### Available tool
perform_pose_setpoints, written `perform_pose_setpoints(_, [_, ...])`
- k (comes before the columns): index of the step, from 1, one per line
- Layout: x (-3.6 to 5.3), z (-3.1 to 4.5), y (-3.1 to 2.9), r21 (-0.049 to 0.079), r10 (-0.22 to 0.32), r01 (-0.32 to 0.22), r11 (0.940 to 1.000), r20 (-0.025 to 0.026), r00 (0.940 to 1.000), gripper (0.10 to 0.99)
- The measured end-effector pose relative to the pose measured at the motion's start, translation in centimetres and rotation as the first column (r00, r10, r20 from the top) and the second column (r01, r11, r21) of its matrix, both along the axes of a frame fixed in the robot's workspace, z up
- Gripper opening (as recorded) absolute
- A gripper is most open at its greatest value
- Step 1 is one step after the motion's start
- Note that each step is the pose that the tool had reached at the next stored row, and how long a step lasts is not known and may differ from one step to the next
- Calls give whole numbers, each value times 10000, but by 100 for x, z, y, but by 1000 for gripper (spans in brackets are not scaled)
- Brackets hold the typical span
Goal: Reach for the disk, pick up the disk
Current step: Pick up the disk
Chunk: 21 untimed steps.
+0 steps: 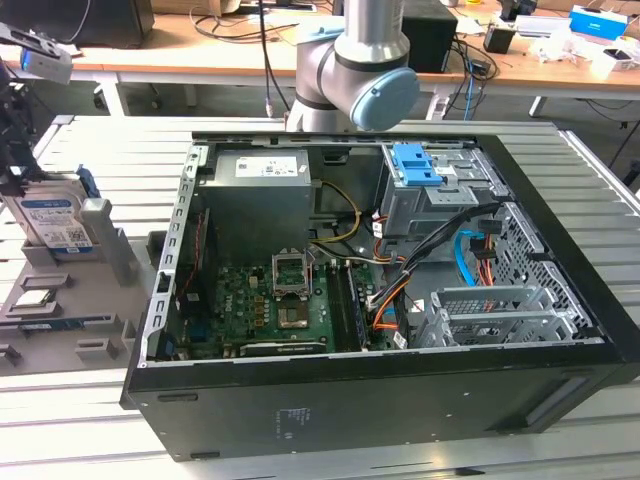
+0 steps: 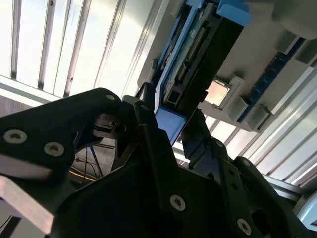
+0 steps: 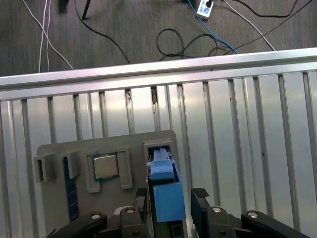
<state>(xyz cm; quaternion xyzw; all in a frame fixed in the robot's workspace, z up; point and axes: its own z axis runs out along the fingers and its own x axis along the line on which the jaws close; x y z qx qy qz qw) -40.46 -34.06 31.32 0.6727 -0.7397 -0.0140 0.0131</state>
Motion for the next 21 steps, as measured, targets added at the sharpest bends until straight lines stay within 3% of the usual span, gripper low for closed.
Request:
perform_pose_setpoints(5, [-18,-90,0,1,153,-153,9999,2,9999,482])
perform_pose_setpoints(8, [-37,-152,0,0,604,-604,9982,0,9982,482])
perform_pose_setpoints(14, [-44,-250,1,-1,741,-741,9973,0,9973,482])
perform_pose_setpoints(21, [-44,-253,0,-3,757,-757,9971,1,9971,467])
